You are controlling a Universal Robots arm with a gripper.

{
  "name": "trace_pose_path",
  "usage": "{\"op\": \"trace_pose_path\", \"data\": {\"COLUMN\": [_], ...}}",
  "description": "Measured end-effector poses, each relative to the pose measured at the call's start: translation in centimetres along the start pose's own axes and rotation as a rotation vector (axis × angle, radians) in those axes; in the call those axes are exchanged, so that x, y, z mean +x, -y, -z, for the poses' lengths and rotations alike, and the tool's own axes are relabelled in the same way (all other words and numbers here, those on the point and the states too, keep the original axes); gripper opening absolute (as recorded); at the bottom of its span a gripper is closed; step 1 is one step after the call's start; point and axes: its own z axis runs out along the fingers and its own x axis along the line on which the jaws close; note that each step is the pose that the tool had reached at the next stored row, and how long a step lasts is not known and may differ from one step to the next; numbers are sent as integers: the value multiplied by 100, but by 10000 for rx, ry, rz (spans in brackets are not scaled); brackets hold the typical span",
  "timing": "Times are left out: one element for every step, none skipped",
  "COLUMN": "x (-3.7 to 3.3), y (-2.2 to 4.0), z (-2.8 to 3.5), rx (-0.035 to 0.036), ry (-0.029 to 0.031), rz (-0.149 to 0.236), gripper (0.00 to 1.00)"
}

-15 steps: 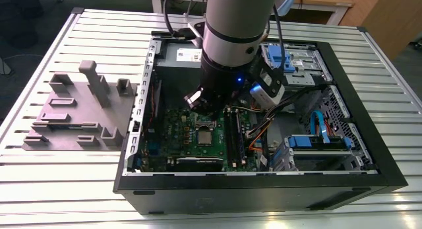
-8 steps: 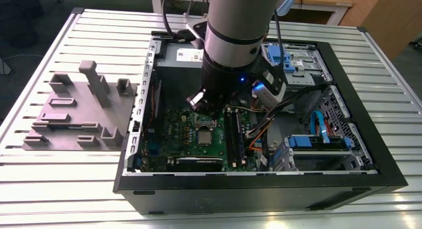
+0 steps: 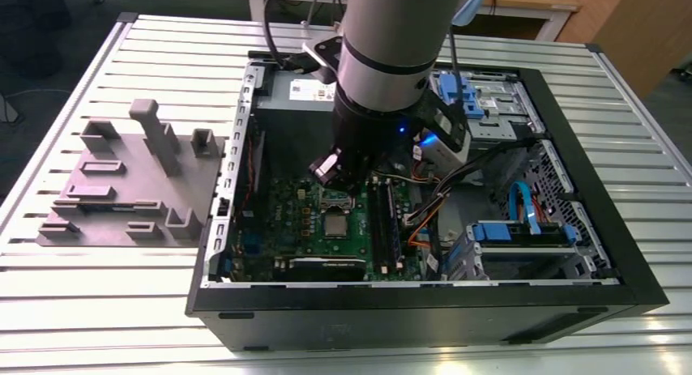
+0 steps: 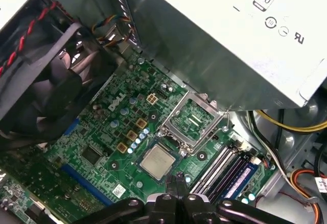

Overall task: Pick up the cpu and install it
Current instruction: 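Close the cpu cover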

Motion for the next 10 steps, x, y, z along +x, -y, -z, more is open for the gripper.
{"op": "trace_pose_path", "data": {"x": [-10, -17, -18, -19, -22, -24, -26, -27, -31, -35], "y": [7, 11, 12, 12, 14, 16, 17, 18, 19, 20], "z": [0, 0, 0, 0, -2, -3, -3, -4, -4, -3], "rx": [0, 0, 0, 0, 1, 0, 0, 0, -1, -1], "ry": [-1, -3, -4, -4, -4, -4, -3, -2, -2, -2], "rz": [0, 0, 0, -2, -1, 0, 0, 0, 0, 0], "gripper": [10, 10, 10, 10, 10, 10, 10, 10, 10, 10]}}
